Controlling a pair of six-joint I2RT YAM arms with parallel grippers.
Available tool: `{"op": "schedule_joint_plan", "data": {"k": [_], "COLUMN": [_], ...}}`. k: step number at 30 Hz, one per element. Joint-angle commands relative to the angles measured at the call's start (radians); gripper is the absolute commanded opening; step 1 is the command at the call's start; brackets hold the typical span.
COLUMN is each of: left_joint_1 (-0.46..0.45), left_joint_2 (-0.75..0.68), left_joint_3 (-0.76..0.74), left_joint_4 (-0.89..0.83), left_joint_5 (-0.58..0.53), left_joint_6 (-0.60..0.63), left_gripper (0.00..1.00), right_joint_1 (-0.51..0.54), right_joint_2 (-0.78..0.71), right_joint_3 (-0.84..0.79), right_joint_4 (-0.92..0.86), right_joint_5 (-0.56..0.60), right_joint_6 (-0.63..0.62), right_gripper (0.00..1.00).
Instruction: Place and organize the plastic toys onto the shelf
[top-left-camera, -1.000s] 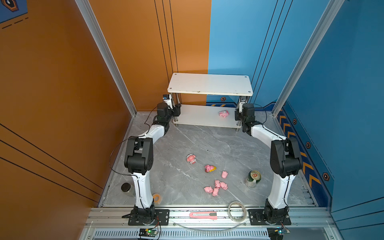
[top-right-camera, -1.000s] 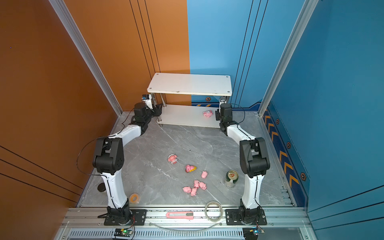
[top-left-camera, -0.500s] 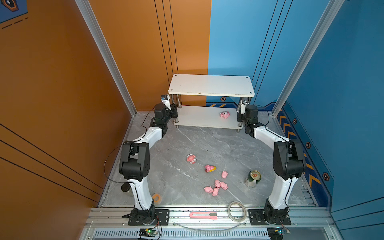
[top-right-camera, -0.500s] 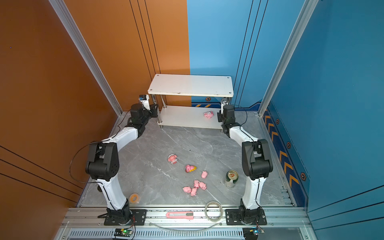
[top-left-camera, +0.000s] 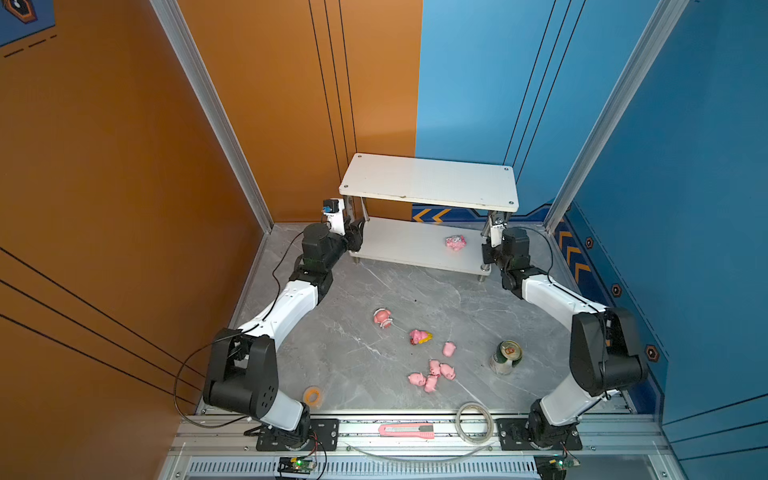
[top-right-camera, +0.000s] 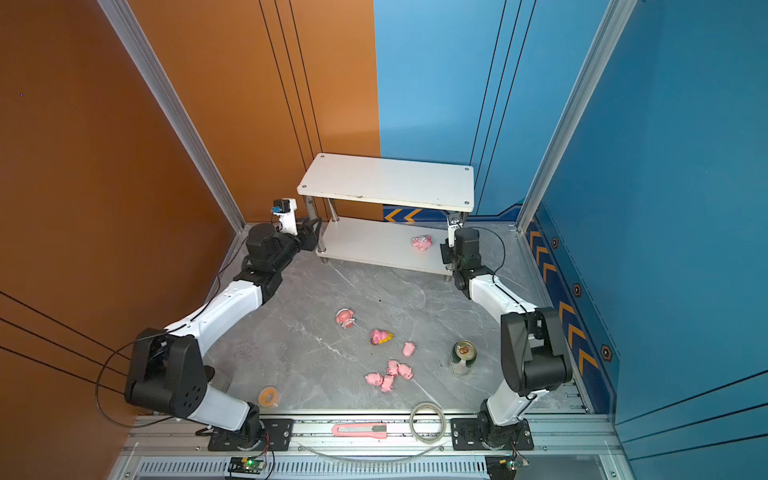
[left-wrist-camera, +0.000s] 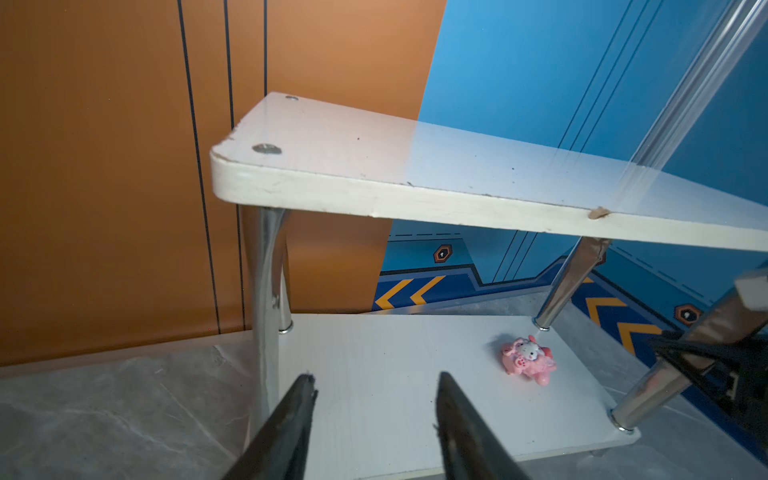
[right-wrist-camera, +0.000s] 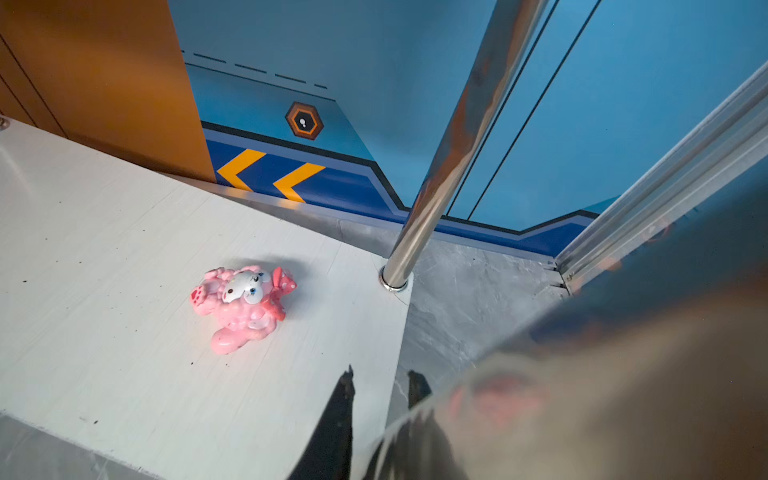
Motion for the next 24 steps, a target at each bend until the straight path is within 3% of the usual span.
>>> {"op": "schedule_joint_plan", "data": {"k": [1, 7, 11, 15, 17, 21, 24], "left_joint_1": [-0.020, -0.034, -0.042, -0.065, -0.071, -0.074, -0.073], "left_joint_2": [-0.044, -0.019, 0.017, 0.062, 0.086, 0.116, 0.120], "left_joint_3": [-0.050, -0.043, -0.017, 0.031, 0.051, 0.078, 0.087], "left_joint_4": [-0.048, -0.076, -0.085, -0.084, -0.085, -0.085, -0.084], "left_joint_5": [-0.028, -0.073, -0.073, -0.080, -0.080, -0.092, -0.109], "left_joint_6": [0.032, 0.045, 0.032, 0.036, 0.038, 0.038, 0.043], "left_gripper": [0.62, 0.82, 0.90, 0.91, 0.83, 0.44, 0.33], "right_joint_1": [-0.048, -0.108, -0.152, -0.176, -0.180, -0.177, -0.172], "right_joint_2": [-0.120, -0.191, -0.187, -0.153, -0.130, -0.078, -0.038], "right_joint_3": [-0.037, -0.093, -0.097, -0.070, -0.050, 0.002, 0.033], "right_joint_4": [0.034, -0.009, -0.017, -0.020, -0.020, -0.027, -0.028], "right_joint_5": [-0.179, -0.244, -0.286, -0.312, -0.324, -0.349, -0.354], "right_joint_6": [0.305, 0.306, 0.319, 0.327, 0.330, 0.330, 0.328], "right_gripper": [0.21, 0.20, 0.20, 0.20, 0.20, 0.20, 0.20]}}
